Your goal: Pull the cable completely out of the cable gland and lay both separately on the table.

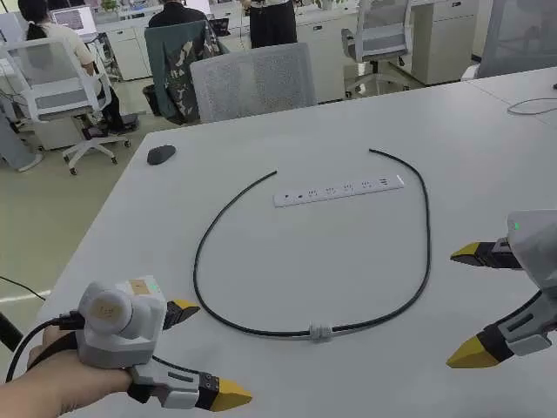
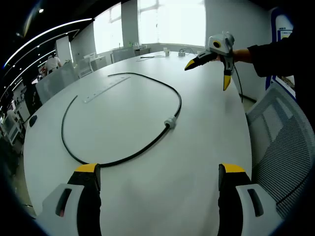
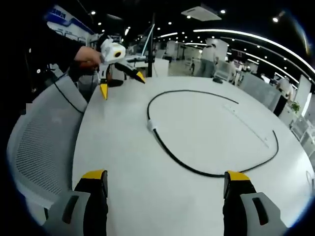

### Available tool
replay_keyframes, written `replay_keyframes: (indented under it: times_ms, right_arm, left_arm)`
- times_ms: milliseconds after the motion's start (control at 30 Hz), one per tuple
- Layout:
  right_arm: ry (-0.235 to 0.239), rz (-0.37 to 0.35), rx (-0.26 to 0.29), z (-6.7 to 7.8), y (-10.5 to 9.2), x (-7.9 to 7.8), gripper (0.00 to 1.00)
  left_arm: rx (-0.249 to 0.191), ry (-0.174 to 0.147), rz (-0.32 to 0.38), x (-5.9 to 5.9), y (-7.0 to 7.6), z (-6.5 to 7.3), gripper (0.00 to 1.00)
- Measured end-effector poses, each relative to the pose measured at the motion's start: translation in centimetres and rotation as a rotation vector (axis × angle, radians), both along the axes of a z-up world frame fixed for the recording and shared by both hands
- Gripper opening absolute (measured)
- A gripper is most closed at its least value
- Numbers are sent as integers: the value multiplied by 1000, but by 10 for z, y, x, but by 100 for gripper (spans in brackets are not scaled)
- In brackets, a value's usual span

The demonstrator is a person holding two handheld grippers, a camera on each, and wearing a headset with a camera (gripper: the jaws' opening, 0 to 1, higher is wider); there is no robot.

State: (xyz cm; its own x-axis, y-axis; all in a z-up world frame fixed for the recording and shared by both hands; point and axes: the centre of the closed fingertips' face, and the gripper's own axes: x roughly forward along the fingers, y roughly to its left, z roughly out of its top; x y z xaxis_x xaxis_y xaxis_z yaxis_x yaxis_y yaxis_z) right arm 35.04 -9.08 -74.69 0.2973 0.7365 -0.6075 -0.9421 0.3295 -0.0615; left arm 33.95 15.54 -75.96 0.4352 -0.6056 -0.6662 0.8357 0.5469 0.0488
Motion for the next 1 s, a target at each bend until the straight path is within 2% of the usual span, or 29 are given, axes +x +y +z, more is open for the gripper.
replay_keyframes:
  times_ms: [167, 400, 600, 700, 833, 900, 933, 1000]
  right_arm:
    - [9, 12, -30, -4, -4, -4, 99]
    - [11, 12, -36, -3, -5, -3, 99]
    - [16, 15, -46, -5, -4, -2, 99]
    - [26, 20, -40, -5, -2, -1, 99]
    - [28, 24, -38, -5, 1, 1, 98]
    - [27, 25, -37, -4, 2, 3, 98]
    - [24, 24, -38, -4, 3, 4, 99]
    - [-9, 29, -48, -3, 4, 9, 99]
  left_arm:
    - [-2, 1, 9, 1, 4, 1, 100]
    - [1, 1, 14, 5, 6, 0, 100]
    - [-1, 7, -3, 6, 1, -1, 100]
    - [-3, -7, -17, 8, -5, 2, 100]
    - [-9, -6, -27, 11, -9, 4, 100]
    - [-10, -5, -38, 11, -10, 4, 100]
    - [6, -18, -52, 11, -10, 3, 100]
    - [21, -23, -56, 12, -8, 2, 100]
